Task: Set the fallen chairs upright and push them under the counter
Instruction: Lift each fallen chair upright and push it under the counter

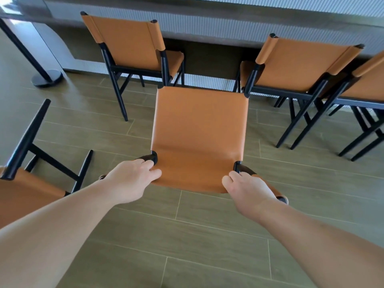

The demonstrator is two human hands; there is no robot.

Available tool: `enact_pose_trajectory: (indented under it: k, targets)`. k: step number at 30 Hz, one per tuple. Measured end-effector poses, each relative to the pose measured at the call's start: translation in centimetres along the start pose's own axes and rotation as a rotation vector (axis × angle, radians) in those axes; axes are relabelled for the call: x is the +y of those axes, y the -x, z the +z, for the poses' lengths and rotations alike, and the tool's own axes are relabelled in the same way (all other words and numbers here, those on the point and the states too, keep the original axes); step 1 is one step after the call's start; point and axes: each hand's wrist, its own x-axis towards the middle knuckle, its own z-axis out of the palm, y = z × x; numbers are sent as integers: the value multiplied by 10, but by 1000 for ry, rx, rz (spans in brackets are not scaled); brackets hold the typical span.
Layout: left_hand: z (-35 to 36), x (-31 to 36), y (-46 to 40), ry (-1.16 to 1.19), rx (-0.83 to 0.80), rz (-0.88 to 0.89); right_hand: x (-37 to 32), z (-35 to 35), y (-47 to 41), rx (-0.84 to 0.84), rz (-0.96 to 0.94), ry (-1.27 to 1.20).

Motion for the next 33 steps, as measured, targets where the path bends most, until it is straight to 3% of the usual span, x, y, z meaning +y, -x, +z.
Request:
enact_pose_trajectory:
  k: [8, 15, 33]
  targets:
    - [-18, -34, -57, 19, 92, 51, 36, -22, -47, -24, 71, -184]
    - [-28, -55, -90, 26, 186, 60, 57, -36, -75, 50, 125, -172]
    - [-51, -101, -168, -7, 180, 49, 107, -63, -143, 19, 177, -164]
